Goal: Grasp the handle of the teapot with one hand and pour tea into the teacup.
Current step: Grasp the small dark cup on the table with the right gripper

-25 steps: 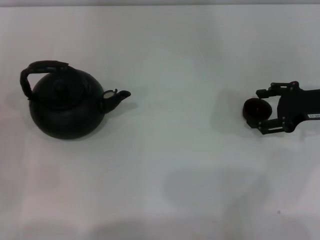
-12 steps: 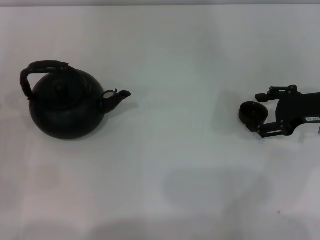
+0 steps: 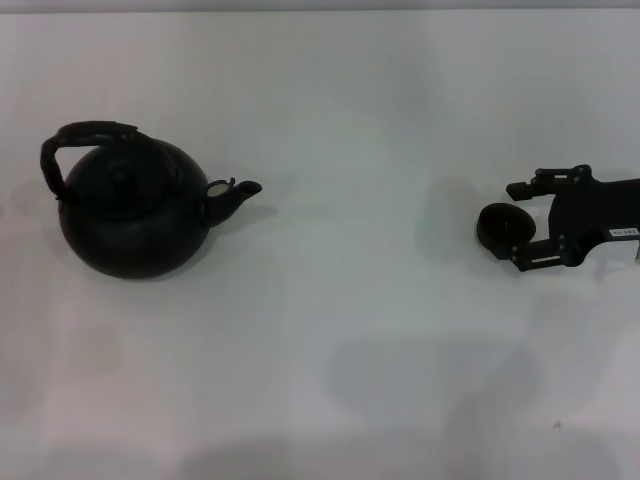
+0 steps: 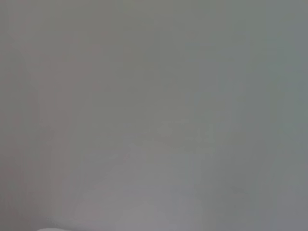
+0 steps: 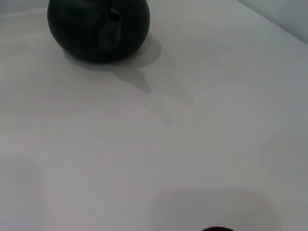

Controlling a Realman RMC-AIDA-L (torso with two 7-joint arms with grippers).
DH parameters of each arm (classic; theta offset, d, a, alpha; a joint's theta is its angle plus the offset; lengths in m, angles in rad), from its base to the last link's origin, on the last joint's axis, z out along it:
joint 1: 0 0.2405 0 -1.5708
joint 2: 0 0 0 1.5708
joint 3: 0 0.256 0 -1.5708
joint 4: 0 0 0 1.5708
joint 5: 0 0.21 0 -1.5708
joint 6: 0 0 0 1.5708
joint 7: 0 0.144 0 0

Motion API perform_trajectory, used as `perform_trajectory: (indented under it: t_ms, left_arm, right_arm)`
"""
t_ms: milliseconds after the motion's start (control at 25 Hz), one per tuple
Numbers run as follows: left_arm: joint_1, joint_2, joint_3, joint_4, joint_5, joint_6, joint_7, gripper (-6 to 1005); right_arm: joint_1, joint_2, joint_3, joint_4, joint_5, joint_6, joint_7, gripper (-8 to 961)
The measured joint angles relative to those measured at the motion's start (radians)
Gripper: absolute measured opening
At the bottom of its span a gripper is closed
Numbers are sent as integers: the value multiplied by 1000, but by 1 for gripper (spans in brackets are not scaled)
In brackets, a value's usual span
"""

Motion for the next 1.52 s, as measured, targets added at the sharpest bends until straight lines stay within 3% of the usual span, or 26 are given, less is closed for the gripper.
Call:
perform_trajectory:
  t_ms: [1400, 1520]
  left_arm:
    - [-2, 1, 0, 3, 0, 1, 2, 862]
    - [-4, 1, 0, 3, 0, 1, 2, 862]
  right_arm:
    - [3, 5, -46, 23, -4, -21, -3, 837]
    - [3, 5, -47, 26, 0, -28, -4, 767]
